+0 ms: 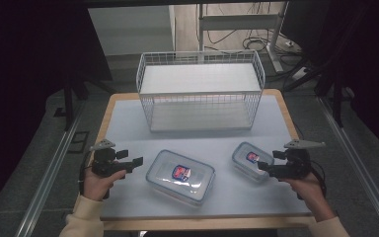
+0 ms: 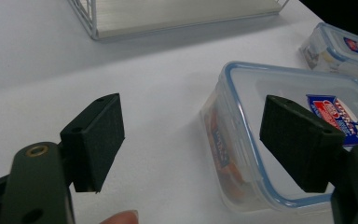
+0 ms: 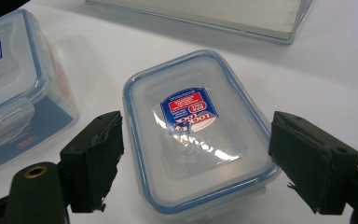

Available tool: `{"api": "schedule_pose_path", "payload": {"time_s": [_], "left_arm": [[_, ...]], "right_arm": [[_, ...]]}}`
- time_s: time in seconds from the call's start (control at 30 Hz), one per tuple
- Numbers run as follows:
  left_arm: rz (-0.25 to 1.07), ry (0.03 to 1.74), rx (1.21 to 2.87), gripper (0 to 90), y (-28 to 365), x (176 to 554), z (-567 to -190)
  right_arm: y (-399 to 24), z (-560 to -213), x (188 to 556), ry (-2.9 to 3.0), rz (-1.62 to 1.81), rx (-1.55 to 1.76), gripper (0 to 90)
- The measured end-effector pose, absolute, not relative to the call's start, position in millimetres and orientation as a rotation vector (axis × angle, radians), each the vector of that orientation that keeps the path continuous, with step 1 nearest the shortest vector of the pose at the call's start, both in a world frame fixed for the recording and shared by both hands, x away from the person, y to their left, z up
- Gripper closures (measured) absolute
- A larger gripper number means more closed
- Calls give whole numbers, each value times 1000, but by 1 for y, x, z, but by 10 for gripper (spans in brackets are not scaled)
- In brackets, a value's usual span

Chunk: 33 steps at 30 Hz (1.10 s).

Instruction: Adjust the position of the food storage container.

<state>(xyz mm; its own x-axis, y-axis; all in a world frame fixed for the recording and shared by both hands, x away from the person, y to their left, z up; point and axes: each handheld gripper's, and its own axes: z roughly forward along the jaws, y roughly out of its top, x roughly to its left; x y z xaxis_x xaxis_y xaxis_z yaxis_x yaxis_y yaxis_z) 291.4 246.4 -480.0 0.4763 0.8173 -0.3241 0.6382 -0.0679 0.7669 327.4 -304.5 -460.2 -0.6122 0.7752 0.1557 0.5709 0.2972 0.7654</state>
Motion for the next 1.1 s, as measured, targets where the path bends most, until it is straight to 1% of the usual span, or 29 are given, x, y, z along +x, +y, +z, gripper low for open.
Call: {"api": "schedule_pose_path", "payload": {"time_s": [0.3,0.5,0.63,0.7,0.73,0.77,0.8,0.83,0.87,0.9,0.93,1.0,1.03,1.07,1.1], "left_arm": [[242,1220,1770,263,243,286,-478],[240,1209,1776,267,245,282,-479],[234,1173,1772,400,244,279,-473],[219,1142,1777,544,241,278,-468],[197,1093,1797,625,239,278,-465],[197,1093,1797,699,239,278,-465],[170,1062,1818,768,237,278,-465],[170,1062,1818,826,237,278,-465],[133,1037,1835,863,234,278,-465],[116,1021,1842,892,232,277,-465],[116,1021,1842,898,232,277,-465],[87,952,1885,900,221,273,-461],[87,952,1885,900,221,273,-461],[68,900,1915,900,209,268,-458],[68,900,1915,900,209,268,-458]], "right_arm": [[-306,-462,328,2306,1191,1240,184],[-301,-461,329,2300,1171,1224,187],[-298,-461,326,2308,1165,1213,187],[-299,-460,323,2304,1178,1216,187],[-299,-459,321,2299,1179,1214,187],[-299,-459,321,2299,1179,1214,187],[-300,-459,321,2294,1178,1213,187],[-300,-459,321,2294,1178,1213,187],[-301,-461,322,2294,1176,1221,187],[-301,-462,323,2296,1172,1227,187],[-301,-462,323,2296,1172,1227,187],[-301,-465,324,2303,1159,1229,187],[-301,-465,324,2303,1159,1229,187],[-301,-465,324,2302,1158,1231,186],[-301,-465,324,2302,1158,1231,186]]}}
